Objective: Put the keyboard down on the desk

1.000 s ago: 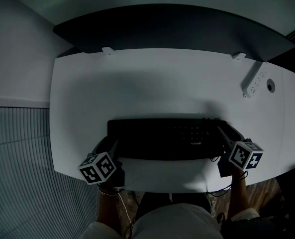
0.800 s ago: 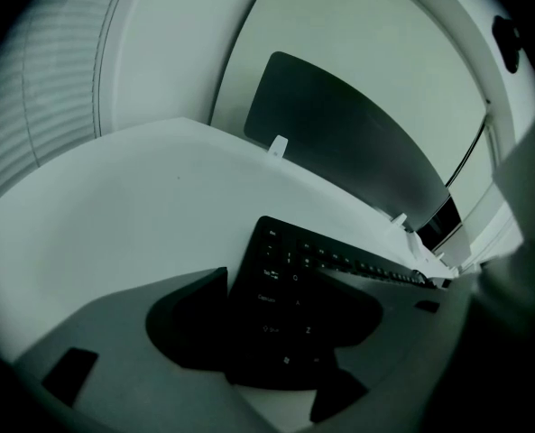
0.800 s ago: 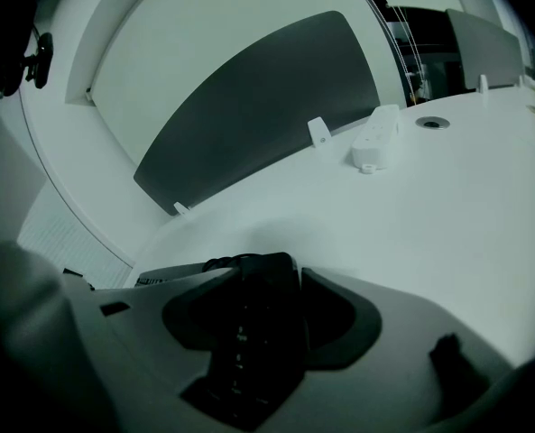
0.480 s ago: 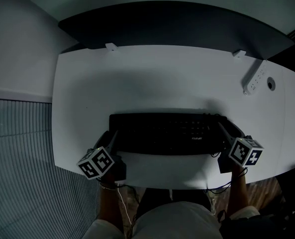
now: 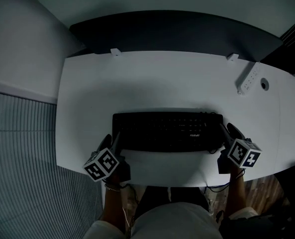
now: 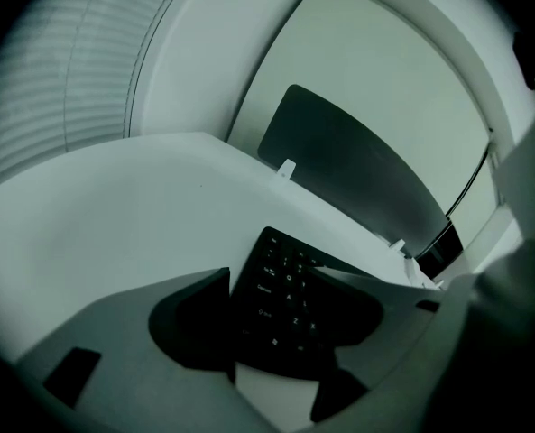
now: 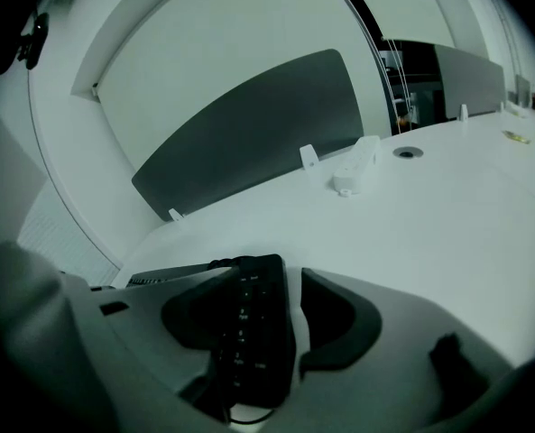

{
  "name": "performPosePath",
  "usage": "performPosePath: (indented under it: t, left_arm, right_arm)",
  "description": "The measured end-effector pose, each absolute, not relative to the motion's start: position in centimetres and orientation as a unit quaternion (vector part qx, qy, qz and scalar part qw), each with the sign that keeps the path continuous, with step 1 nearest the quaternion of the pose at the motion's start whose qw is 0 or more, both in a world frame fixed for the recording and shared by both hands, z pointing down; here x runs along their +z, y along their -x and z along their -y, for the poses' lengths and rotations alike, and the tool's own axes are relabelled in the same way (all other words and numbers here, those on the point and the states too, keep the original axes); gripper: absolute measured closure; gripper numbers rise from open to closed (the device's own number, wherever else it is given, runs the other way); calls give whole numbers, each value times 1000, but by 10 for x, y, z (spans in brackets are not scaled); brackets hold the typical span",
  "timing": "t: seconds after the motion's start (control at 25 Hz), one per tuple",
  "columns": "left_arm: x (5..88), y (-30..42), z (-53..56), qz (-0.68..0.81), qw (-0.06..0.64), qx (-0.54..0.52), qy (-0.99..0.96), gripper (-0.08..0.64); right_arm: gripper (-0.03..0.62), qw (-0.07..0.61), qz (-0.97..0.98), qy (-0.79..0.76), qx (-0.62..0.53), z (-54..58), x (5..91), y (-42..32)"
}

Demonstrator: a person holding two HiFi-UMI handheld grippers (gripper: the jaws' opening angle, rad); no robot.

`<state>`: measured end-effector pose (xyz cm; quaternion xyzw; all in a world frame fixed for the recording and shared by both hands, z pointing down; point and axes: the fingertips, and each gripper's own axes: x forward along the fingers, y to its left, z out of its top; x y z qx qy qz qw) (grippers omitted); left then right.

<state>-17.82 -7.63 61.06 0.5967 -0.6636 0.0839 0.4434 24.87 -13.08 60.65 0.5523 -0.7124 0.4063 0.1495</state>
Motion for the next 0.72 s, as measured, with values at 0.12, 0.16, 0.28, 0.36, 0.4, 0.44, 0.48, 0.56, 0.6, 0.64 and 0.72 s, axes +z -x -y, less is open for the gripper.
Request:
performPosePath:
  t: [0.12,0.16,0.28,0.36,0.4,0.44,0.48,0.56,0.6,0.64,0.72]
  left_arm:
    - [590,171,76,662,407,95,-622,309]
    - [581,165,77,658,394,99,-634,319]
    - [551,139,79,636,358,101,-677,353]
    - [529,119,78,620,338,92,-703,378]
    - [519,111,77,613,329,85,-713,391]
    - [508,104,76,607,322,77,-723,402]
    - [497,99,75,602,315,68,-731,413]
    - [478,93,73,595,303,51,-743,456]
    - [470,93,71,593,298,44,-747,473]
    - [463,93,67,591,296,38,-750,485]
    - [453,94,58,585,297,29,-754,507]
  right_arm:
    - [385,146,712,-570,383,125,596,-254]
    - [385,144,711,-576,378,123,592,-256]
    - [385,134,707,-585,375,112,581,-255]
    - [385,127,708,-588,371,103,572,-252]
    - [385,125,709,-589,368,98,567,-249]
    - [385,123,711,-589,364,94,561,-246]
    - [385,122,712,-590,360,90,554,-242]
    - [385,120,717,-591,349,83,541,-234]
    - [385,119,720,-592,342,79,535,-230]
    - [385,119,721,-594,336,74,529,-228]
    - [385,112,718,-605,326,62,516,-225]
